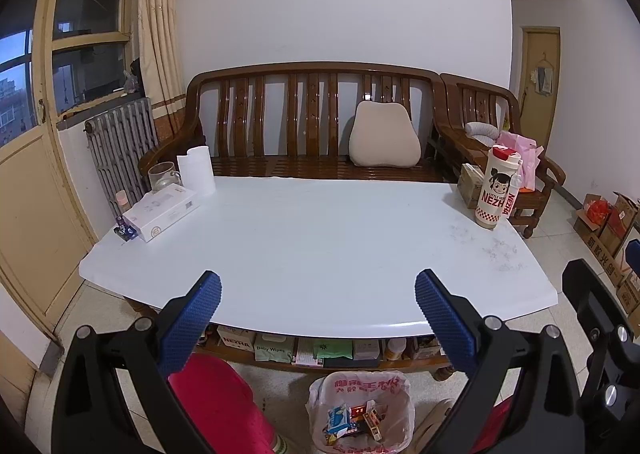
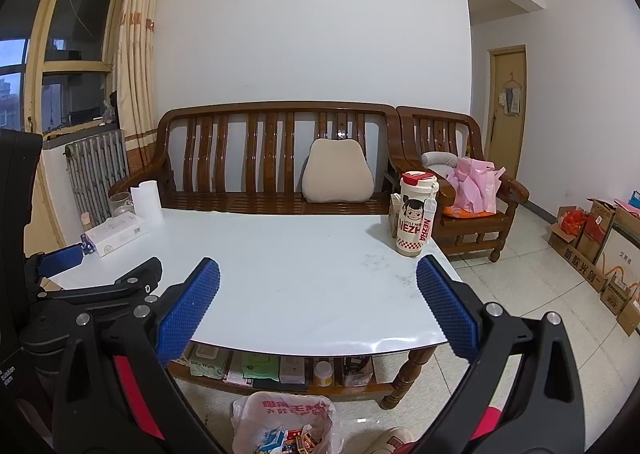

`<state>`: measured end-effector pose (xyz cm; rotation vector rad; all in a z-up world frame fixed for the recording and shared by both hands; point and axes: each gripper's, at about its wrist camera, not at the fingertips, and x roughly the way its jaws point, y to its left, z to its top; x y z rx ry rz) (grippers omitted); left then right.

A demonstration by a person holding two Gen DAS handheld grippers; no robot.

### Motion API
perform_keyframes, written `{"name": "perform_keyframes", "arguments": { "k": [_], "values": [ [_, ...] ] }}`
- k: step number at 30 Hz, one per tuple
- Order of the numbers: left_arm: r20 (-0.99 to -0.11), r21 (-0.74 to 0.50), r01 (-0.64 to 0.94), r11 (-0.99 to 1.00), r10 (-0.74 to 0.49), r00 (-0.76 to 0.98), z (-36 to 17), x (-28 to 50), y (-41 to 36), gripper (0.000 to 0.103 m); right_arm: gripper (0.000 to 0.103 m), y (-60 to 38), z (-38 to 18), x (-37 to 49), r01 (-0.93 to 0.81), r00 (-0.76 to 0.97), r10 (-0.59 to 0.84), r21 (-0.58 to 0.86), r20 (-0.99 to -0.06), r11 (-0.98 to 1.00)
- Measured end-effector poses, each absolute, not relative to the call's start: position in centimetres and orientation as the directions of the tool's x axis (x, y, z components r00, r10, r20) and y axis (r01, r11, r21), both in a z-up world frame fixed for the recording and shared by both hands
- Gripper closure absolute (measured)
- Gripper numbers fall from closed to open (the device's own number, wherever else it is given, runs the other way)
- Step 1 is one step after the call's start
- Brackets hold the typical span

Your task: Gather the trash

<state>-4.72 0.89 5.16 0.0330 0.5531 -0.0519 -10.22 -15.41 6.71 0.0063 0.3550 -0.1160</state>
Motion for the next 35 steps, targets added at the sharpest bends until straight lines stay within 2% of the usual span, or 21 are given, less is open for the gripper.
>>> {"name": "perform_keyframes", "arguments": {
  "k": [35],
  "values": [
    [-0.523, 0.060, 0.068, 0.996, -0.027, 0.852, 5.24, -4.45, 0.69, 0.008, 0.007, -15.47, 6.57, -10.19, 0.107, 0.930, -0.103, -0.009, -0.352, 0.994]
  ]
}}
